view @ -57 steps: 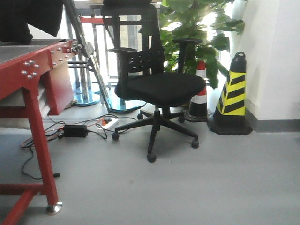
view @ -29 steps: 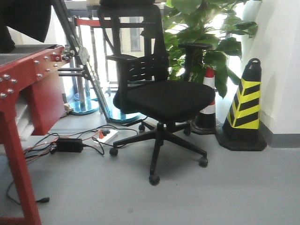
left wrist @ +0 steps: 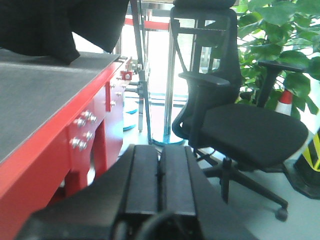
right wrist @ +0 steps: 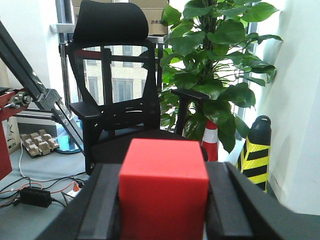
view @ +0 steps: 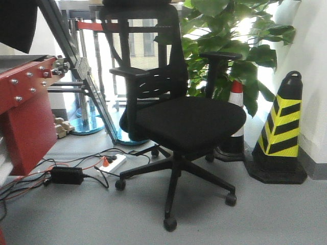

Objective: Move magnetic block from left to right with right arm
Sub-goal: 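Drive toward the black chair and plant holding the cube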

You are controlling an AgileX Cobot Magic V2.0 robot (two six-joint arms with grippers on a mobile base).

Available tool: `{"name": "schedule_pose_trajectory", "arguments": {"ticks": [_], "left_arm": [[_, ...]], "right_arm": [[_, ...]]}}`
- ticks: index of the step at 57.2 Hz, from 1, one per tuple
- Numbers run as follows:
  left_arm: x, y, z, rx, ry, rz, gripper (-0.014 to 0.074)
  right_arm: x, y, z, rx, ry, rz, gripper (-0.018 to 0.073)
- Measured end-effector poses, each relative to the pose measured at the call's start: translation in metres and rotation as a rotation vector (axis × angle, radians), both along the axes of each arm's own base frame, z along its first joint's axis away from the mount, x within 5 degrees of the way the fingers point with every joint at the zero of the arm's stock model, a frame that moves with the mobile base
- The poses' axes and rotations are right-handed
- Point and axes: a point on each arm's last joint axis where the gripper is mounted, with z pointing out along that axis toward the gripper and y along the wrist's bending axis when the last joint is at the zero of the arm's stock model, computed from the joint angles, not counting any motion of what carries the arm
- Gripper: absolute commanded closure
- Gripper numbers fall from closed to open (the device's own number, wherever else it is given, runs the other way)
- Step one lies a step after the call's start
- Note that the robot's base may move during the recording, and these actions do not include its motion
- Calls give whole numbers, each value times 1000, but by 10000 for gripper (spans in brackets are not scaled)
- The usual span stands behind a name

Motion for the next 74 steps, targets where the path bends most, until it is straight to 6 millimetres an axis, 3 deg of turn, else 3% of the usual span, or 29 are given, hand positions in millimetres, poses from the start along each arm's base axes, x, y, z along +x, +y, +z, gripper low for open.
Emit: {"name": "schedule_pose_trajectory", "arguments": {"ticks": [74], "left_arm": [[0, 0, 0, 0, 0, 0, 722]], "right_arm": [[0, 0, 0, 0, 0, 0, 225]]}}
